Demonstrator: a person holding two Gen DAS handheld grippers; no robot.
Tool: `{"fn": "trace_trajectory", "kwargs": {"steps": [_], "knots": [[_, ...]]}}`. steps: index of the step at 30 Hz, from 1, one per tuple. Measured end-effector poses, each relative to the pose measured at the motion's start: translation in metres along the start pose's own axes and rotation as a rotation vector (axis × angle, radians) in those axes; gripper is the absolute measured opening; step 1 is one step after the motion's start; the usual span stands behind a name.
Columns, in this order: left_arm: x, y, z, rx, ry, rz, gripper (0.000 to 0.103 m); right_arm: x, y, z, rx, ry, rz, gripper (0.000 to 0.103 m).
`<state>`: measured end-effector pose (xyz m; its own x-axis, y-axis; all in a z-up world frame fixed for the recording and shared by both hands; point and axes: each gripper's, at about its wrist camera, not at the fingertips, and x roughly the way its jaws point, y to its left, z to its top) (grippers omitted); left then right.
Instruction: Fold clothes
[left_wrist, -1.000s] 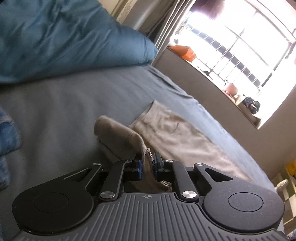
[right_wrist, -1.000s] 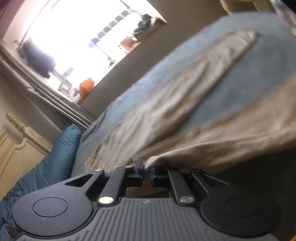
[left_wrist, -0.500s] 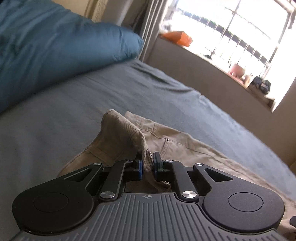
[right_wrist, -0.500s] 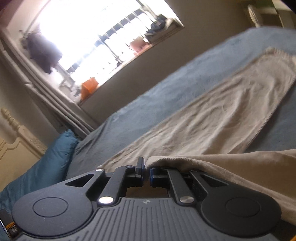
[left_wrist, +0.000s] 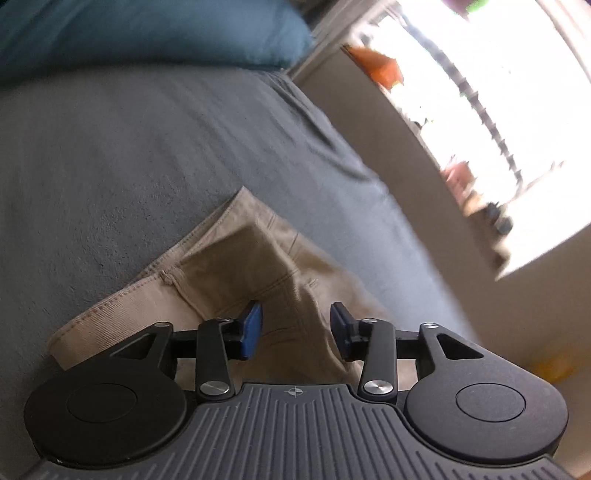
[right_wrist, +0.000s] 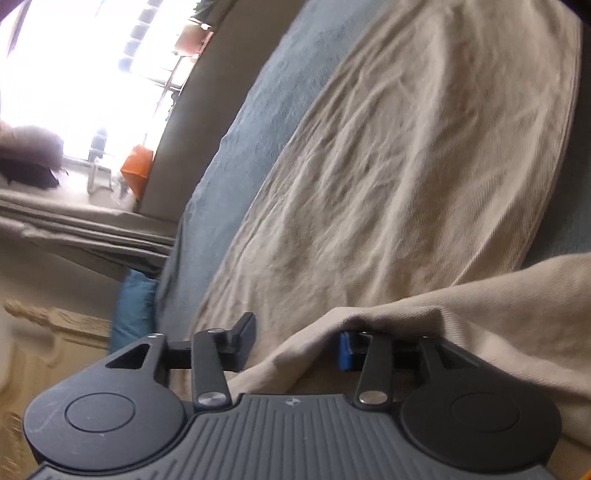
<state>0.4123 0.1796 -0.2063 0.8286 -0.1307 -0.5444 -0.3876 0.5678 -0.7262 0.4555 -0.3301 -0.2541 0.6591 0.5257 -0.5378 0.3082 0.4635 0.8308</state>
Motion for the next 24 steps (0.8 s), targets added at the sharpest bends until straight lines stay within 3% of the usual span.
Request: {"fn": "trace_trajectory", "kwargs": {"steps": [3, 5, 10, 15, 19, 22, 24], "knots": [[-0.017, 0.012, 0.014, -0.126, -0.018, -0.062, 0.042, -0.002, -0.011, 0.005, 0.125, 0.045, 0.057, 0.066], [-0.033, 0.016, 0.017, -0.146, -0.016, -0.058, 0.043, -0.006, -0.014, 0.005, 0.163, 0.090, 0.093, 0.071], [-0.072, 0.031, -0.001, -0.104, 0.060, -0.013, 0.050, -0.028, -0.017, -0.015, 0.177, 0.204, 0.160, 0.074], [-0.090, 0.056, -0.040, -0.081, 0.151, 0.014, 0.060, -0.070, -0.024, -0.061, 0.155, 0.260, 0.186, 0.076], [-0.077, 0.071, -0.069, -0.106, 0.190, 0.003, 0.065, -0.091, -0.036, -0.107, 0.158, 0.256, 0.099, 0.076], [-0.063, 0.069, -0.075, -0.071, 0.149, -0.009, 0.065, -0.087, -0.040, -0.117, 0.103, 0.172, -0.008, 0.076], [-0.055, 0.068, -0.071, -0.073, 0.110, -0.023, 0.065, -0.082, -0.047, -0.111, 0.130, 0.088, -0.017, 0.075]]}}
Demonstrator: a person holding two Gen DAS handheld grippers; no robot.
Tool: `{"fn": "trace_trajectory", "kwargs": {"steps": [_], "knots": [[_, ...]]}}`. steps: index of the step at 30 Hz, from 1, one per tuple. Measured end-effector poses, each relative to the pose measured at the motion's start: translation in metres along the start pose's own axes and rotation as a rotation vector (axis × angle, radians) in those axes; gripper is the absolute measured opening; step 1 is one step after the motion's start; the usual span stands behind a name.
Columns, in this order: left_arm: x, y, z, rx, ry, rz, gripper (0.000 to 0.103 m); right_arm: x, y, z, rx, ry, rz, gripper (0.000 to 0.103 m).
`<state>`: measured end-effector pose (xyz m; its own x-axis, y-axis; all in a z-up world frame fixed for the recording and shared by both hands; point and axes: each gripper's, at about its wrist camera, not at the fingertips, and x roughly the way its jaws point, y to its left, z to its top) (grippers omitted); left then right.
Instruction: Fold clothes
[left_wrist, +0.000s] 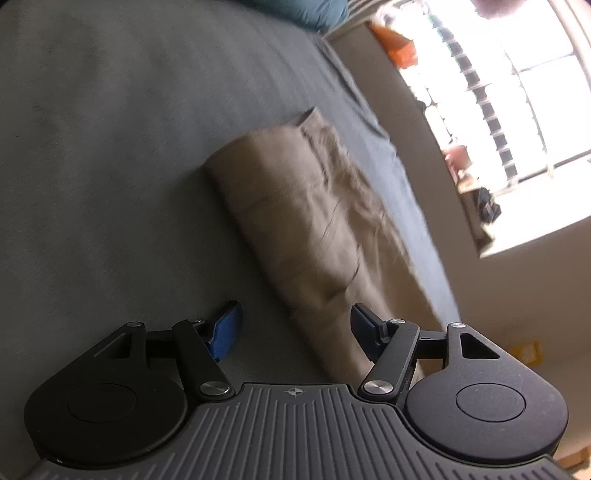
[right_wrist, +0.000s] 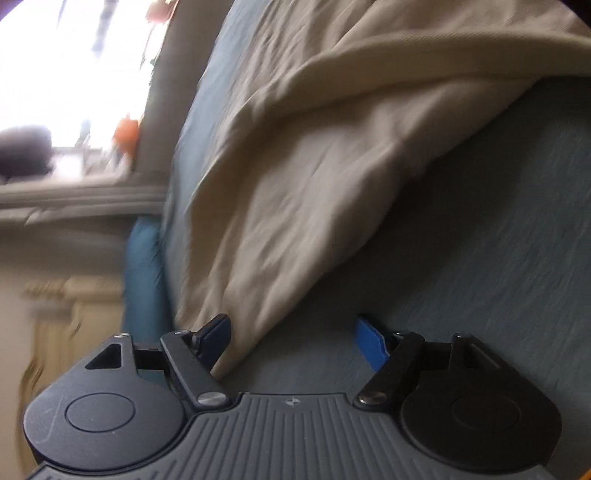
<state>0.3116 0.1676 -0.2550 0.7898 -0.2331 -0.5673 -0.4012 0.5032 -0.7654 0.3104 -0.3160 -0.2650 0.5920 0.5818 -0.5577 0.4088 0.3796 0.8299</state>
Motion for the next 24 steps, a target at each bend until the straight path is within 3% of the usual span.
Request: {"fn": "trace_trajectory", "kwargs": {"steps": [6, 10, 14, 16, 17, 18, 20, 21, 24], "knots": [[0.022, 0.002, 0.025, -0.071, -0.075, -0.008, 0.059, 0.009, -0.010, 0.031, 0.094, -0.199, 0.063, 0.072], [0.033, -0.006, 0.026, -0.026, -0.112, 0.037, 0.047, 0.023, -0.009, 0.051, 0.100, -0.241, 0.082, 0.073], [0.036, -0.018, 0.017, 0.070, -0.155, 0.109, 0.034, 0.040, 0.007, 0.065, -0.029, -0.236, 0.051, 0.073], [0.035, -0.024, 0.014, 0.107, -0.166, 0.146, 0.030, 0.049, 0.018, 0.066, -0.101, -0.224, 0.009, 0.066], [0.033, -0.025, 0.014, 0.108, -0.166, 0.157, 0.028, 0.051, 0.021, 0.068, -0.109, -0.223, -0.009, 0.057], [0.031, -0.027, 0.014, 0.109, -0.167, 0.169, 0.027, 0.054, 0.024, 0.070, -0.117, -0.222, -0.027, 0.037], [0.023, -0.027, 0.014, 0.099, -0.166, 0.185, 0.021, 0.055, 0.019, 0.075, -0.068, -0.220, -0.043, 0.013], [0.018, -0.026, 0.014, 0.089, -0.165, 0.188, 0.019, 0.053, 0.014, 0.074, -0.032, -0.222, -0.024, 0.008], [0.001, -0.033, 0.012, 0.108, -0.181, 0.198, 0.014, 0.038, 0.010, 0.063, -0.033, -0.247, -0.004, 0.005]]}}
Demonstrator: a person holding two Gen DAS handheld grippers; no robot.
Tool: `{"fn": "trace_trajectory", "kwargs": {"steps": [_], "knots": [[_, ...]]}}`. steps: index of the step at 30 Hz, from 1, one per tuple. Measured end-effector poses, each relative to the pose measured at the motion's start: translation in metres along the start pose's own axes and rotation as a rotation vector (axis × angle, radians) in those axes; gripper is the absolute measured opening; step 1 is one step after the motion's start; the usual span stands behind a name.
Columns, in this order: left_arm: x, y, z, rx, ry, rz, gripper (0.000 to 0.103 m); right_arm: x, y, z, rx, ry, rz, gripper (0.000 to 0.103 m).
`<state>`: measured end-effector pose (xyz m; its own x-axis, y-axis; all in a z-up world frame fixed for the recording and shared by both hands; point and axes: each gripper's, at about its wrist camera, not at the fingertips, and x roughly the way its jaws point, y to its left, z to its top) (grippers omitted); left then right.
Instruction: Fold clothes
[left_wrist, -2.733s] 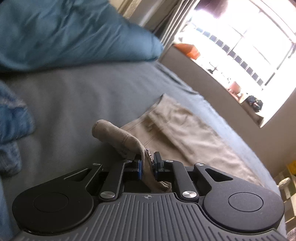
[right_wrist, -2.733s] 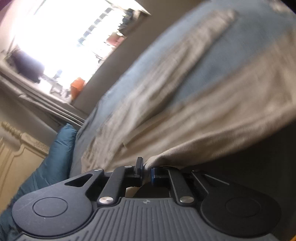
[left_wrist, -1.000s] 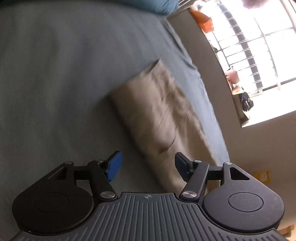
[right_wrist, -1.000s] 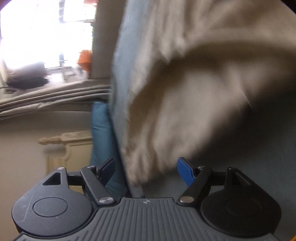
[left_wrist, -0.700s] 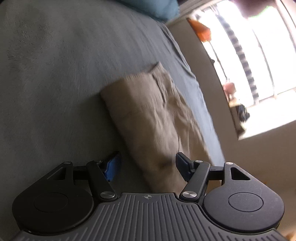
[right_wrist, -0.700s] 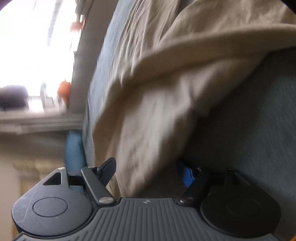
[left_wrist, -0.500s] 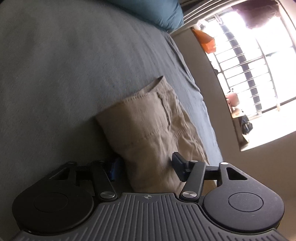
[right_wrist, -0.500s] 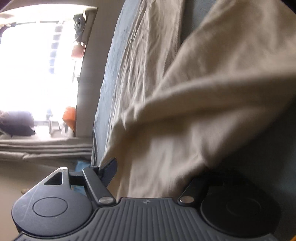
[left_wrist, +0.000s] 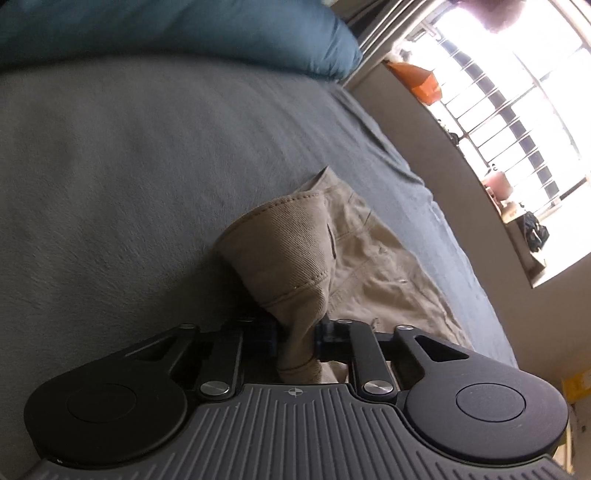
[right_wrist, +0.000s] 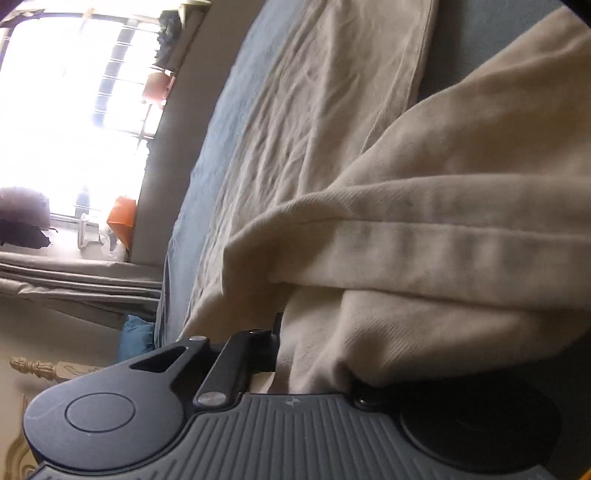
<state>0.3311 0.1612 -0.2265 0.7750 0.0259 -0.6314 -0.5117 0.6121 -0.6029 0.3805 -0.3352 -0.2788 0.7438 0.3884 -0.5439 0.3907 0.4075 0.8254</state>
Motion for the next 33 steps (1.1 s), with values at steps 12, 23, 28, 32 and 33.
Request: {"fn": "trace_trajectory", "kwargs": {"steps": [12, 23, 28, 32, 33], "knots": [[-0.098, 0.046, 0.000, -0.026, -0.004, 0.017, 0.012, -0.044, 0.010, -0.037, -0.046, 0.171, 0.008, 0.005], [-0.158, 0.115, -0.039, 0.034, 0.138, 0.175, 0.026, -0.080, -0.013, -0.061, 0.003, 0.527, -0.154, 0.032], [-0.183, 0.116, -0.044, 0.099, 0.180, 0.130, 0.046, -0.141, 0.000, -0.063, -0.177, 0.558, -0.174, 0.056], [-0.206, 0.120, -0.058, 0.190, 0.241, 0.060, 0.047, -0.183, 0.031, -0.065, -0.370, 0.561, -0.175, 0.065], [-0.210, 0.117, -0.062, 0.217, 0.240, 0.049, 0.047, -0.194, 0.038, -0.065, -0.412, 0.561, -0.167, 0.065]]}}
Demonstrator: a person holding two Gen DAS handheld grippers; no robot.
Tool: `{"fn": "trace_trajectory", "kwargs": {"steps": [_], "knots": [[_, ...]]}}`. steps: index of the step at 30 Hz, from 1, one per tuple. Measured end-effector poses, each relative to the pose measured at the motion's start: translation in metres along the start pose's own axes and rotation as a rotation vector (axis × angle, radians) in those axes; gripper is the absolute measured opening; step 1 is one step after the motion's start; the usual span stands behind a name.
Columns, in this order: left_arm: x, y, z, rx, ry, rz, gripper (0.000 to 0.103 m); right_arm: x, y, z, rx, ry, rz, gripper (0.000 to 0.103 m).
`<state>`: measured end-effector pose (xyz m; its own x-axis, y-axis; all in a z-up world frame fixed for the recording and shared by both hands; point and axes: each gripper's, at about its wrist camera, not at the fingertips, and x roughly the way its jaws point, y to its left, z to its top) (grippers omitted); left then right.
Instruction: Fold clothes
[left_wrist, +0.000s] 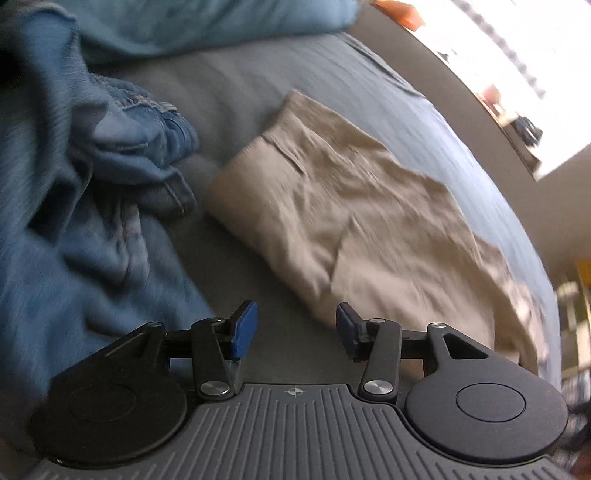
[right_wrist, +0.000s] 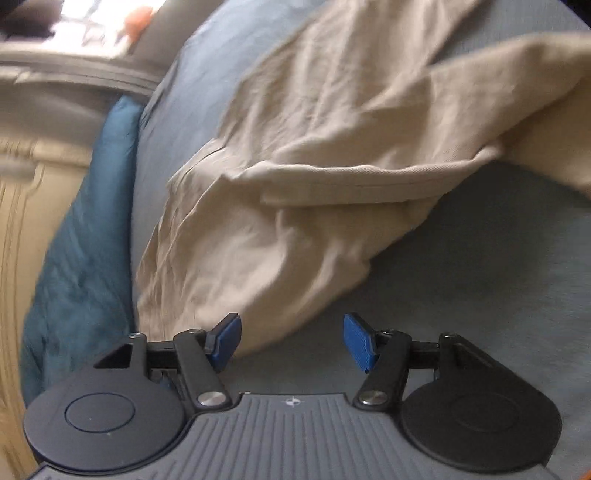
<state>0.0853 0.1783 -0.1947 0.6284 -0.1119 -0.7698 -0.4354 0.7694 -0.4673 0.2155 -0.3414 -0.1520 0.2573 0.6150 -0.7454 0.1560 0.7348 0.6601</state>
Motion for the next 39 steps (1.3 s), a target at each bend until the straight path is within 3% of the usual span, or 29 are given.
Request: {"fn": "trace_trajectory", "kwargs": {"steps": [5, 8, 13, 18, 22, 28, 34, 35, 37, 38, 39], "knots": [[-0.013, -0.014, -0.016, 0.126, -0.052, -0.059, 0.047, -0.013, 0.089, 0.003, -0.388, -0.087, -0.032, 0.065], [-0.014, -0.023, -0.015, 0.199, -0.106, -0.088, 0.047, 0.006, 0.136, 0.000, -0.617, -0.141, -0.055, 0.064], [0.011, -0.039, 0.006, 0.222, -0.146, -0.133, 0.047, 0.080, 0.197, 0.010, -0.881, -0.142, -0.101, 0.060], [0.057, -0.045, 0.023, 0.236, -0.126, -0.050, 0.047, 0.168, 0.253, 0.017, -1.120, -0.072, -0.098, 0.060], [0.072, -0.033, 0.025, 0.179, -0.121, -0.069, 0.047, 0.235, 0.299, 0.012, -1.340, -0.027, -0.080, 0.062], [0.073, -0.031, 0.019, 0.218, -0.153, -0.085, 0.047, 0.333, 0.355, 0.012, -1.431, 0.136, -0.018, 0.070], [0.072, -0.024, 0.015, 0.204, -0.206, -0.118, 0.047, 0.399, 0.370, 0.011, -1.417, 0.293, -0.038, 0.071], [0.072, -0.023, 0.014, 0.204, -0.219, -0.123, 0.047, 0.403, 0.369, 0.011, -1.412, 0.310, -0.040, 0.062], [0.071, -0.022, 0.012, 0.210, -0.237, -0.122, 0.047, 0.408, 0.367, 0.009, -1.411, 0.334, -0.036, 0.028], [0.071, -0.022, 0.011, 0.214, -0.245, -0.119, 0.047, 0.404, 0.369, 0.005, -1.434, 0.325, -0.012, 0.018], [0.071, -0.024, 0.011, 0.221, -0.247, -0.112, 0.047, 0.400, 0.370, 0.002, -1.450, 0.316, 0.009, 0.014]]}}
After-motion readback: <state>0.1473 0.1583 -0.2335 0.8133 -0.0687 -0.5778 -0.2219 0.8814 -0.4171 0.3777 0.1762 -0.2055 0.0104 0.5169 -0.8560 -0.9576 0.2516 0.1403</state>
